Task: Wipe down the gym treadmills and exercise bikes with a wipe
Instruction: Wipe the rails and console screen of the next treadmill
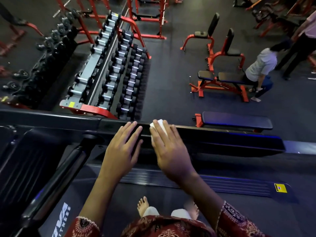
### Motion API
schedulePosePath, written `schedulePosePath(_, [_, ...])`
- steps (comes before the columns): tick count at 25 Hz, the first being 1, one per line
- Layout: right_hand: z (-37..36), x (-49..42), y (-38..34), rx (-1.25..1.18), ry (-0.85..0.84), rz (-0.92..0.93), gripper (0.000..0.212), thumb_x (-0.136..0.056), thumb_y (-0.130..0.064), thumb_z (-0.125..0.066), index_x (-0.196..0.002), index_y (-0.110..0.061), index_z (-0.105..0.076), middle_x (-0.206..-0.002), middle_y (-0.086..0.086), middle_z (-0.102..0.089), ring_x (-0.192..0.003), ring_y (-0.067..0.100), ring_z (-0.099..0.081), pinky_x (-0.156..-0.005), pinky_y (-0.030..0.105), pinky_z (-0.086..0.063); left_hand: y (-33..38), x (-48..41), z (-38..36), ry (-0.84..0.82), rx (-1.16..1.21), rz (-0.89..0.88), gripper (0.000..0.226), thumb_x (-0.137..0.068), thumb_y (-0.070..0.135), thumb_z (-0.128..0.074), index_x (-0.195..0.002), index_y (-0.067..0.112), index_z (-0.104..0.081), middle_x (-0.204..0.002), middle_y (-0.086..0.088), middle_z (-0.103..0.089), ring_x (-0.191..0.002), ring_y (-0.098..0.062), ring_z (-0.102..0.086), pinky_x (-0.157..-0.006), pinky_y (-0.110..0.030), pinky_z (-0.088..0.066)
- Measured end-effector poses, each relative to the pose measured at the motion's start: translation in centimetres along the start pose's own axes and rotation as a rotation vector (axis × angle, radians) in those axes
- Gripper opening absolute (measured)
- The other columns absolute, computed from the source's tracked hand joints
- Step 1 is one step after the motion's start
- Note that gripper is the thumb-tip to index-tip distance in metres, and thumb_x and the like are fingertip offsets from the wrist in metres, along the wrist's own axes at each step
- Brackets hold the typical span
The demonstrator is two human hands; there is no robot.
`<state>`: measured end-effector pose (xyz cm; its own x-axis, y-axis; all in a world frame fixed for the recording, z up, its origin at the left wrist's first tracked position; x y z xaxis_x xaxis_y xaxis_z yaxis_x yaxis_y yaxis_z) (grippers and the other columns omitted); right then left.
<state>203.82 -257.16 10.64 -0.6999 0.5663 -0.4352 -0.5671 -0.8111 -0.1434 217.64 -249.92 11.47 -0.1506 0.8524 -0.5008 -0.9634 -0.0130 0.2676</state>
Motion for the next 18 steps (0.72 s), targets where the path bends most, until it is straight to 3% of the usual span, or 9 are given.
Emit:
schedulePosePath(4, [-0.7,-1.9,-2.0,0.055,0.023,-0.094,0.043,-0.096,-0.019,-0.039,-0.133,-0.001,-0.053,-0.142,0.017,-0.048,-0.132,0.038,-0.044,-0.113,0.049,-0.026,-2.8,0.8,1.8,0.005,-0.037,0.08,0.041,-0.092,0.021,-0.046,-0.126,0.0,-0.059,-0.133,-0.019,-0.054,-0.124,-0.035,-0.05,-0.107,-0.045,-0.036])
schedulePosePath(9, [-2.5,-4.5,-6.1,0.002,-0.056,0.186,0.043,-0.097,-0.018,-0.042,-0.137,-0.004,-0.05,-0.144,0.014,-0.046,-0.135,0.032,-0.041,-0.113,0.049,-0.03,-6.4,2.3,4.2,0.026,-0.093,0.232,0.044,-0.09,0.021,-0.042,-0.123,-0.002,-0.059,-0.131,-0.022,-0.054,-0.12,-0.041,-0.053,-0.101,-0.053,-0.039])
schedulePosePath(14, [-3.3,-7.1,-9.0,0.066,-0.038,0.055,0.046,-0.095,-0.021,-0.038,-0.132,0.002,-0.053,-0.137,0.021,-0.052,-0.127,0.038,-0.049,-0.11,0.05,-0.031,-7.3,2.7,5.4,0.008,-0.14,0.338,0.046,-0.087,0.02,-0.039,-0.12,-0.001,-0.062,-0.128,-0.022,-0.057,-0.117,-0.042,-0.055,-0.101,-0.053,-0.033])
schedulePosePath(18, [-3.8,-7.1,-10.2,-0.017,-0.085,0.313,0.049,-0.093,-0.009,-0.052,-0.14,-0.001,-0.045,-0.147,0.016,-0.042,-0.138,0.032,-0.037,-0.113,0.048,-0.031,-8.3,3.5,6.2,0.027,-0.165,0.415,0.039,-0.083,0.007,-0.055,-0.12,-0.003,-0.061,-0.127,-0.024,-0.057,-0.118,-0.042,-0.054,-0.102,-0.05,-0.027])
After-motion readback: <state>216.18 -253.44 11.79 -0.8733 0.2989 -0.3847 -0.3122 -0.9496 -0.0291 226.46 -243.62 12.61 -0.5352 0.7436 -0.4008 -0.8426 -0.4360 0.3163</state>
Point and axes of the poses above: each hand's wrist, its own x-axis away from the middle knuckle, its own z-axis out of the back of the hand, y = z × x, the point moved 3 cm from there along -x, towards the middle knuckle
